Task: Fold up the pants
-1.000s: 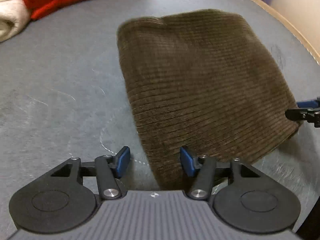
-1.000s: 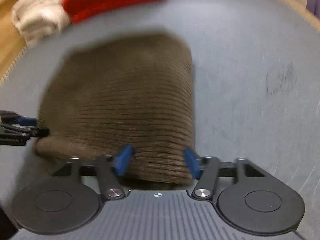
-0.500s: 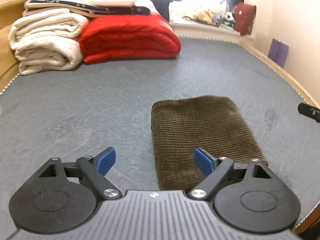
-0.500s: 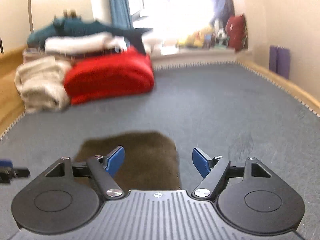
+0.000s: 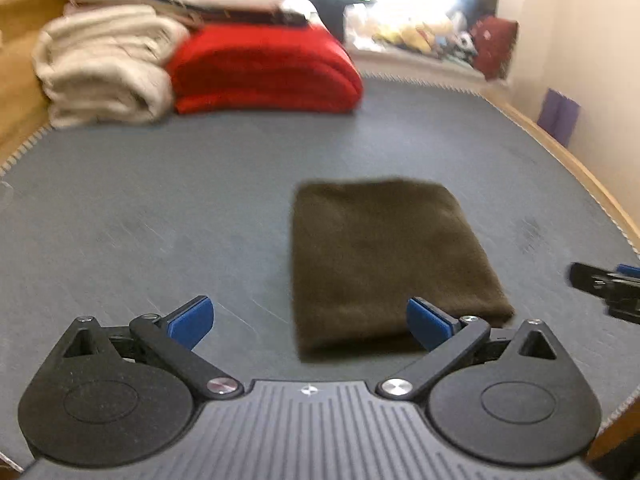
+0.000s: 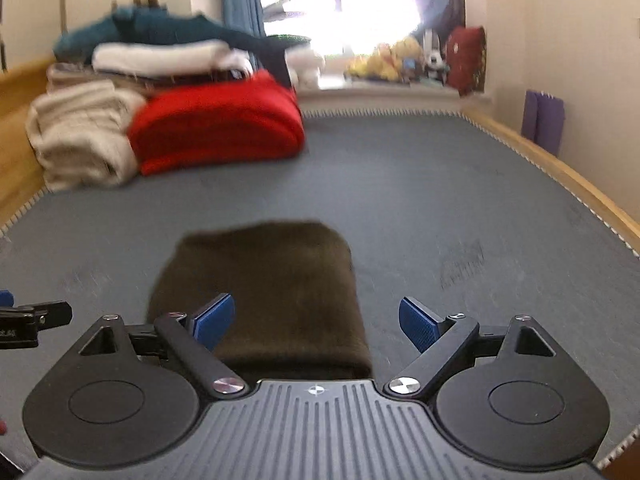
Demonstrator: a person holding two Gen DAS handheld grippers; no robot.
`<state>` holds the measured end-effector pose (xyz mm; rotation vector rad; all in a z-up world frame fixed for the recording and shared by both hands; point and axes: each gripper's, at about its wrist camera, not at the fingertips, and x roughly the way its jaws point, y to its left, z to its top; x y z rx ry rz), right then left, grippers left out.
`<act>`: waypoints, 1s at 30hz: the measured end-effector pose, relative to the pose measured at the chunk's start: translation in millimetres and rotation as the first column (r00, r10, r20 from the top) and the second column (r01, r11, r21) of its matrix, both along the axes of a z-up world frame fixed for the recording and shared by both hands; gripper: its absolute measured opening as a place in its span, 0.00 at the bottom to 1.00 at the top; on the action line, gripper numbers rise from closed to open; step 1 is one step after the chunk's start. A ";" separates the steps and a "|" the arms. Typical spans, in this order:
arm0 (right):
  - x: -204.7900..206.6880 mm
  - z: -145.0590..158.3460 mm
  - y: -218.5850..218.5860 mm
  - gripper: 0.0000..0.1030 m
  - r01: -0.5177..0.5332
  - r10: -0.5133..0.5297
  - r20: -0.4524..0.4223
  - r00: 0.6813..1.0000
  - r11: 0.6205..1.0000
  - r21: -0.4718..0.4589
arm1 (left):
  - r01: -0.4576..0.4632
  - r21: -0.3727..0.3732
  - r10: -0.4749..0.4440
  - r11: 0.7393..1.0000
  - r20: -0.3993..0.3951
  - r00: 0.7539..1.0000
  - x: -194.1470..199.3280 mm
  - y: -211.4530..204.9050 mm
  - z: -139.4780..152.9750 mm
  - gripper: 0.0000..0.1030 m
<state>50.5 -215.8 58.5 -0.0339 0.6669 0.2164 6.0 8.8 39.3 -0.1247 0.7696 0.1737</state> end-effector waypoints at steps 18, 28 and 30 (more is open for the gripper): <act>22.4 -40.0 25.1 0.87 0.051 -0.070 -0.191 0.979 0.994 -0.101 | -0.021 -0.017 0.018 1.000 -0.191 0.982 50.3 -24.2 -44.8 1.00; 22.5 -41.1 19.6 0.87 0.059 -0.080 -0.204 0.976 0.993 -0.106 | -0.008 -0.010 0.006 1.000 -0.188 0.982 50.9 -22.7 -47.2 1.00; 22.2 -41.0 18.6 0.87 0.061 -0.081 -0.209 0.974 0.993 -0.105 | -0.013 -0.017 0.009 1.000 -0.193 0.981 50.1 -21.6 -47.5 1.00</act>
